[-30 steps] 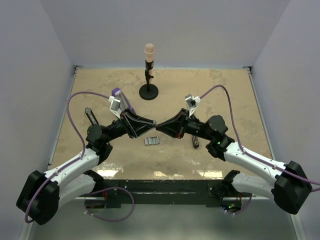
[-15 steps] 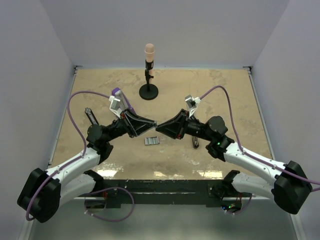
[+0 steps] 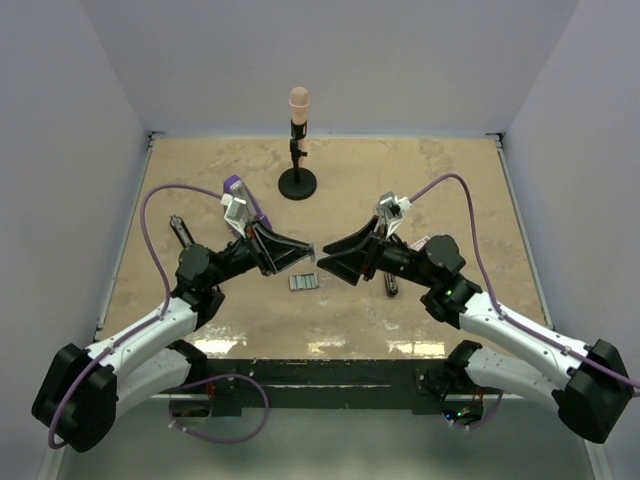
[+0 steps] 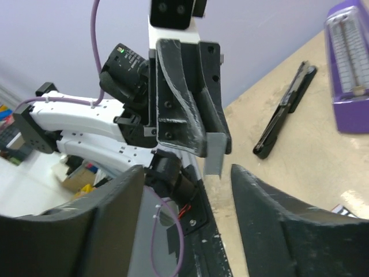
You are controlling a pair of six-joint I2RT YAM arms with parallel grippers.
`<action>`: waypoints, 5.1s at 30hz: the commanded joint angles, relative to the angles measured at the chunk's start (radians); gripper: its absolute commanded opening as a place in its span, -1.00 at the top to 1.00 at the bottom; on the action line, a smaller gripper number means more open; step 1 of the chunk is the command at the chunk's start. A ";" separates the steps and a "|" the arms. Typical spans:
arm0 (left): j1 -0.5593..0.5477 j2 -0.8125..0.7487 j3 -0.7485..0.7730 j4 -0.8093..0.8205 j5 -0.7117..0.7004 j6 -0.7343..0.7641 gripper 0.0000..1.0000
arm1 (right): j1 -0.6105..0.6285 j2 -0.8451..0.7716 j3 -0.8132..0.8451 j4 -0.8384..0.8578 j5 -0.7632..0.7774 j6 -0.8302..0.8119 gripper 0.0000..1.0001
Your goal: Unload the staples from the stapler
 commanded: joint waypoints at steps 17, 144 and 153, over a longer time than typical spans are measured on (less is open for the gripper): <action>-0.179 0.114 0.331 -1.059 -0.698 0.303 0.65 | 0.002 -0.261 -0.003 -0.331 0.302 -0.151 -0.97; 0.037 0.438 0.156 -0.922 -0.474 0.239 0.46 | 0.097 0.851 0.482 -0.570 0.472 -0.585 0.16; 0.037 0.436 0.156 -0.919 -0.470 0.236 0.46 | 0.097 0.789 0.473 -0.609 0.502 -0.557 0.17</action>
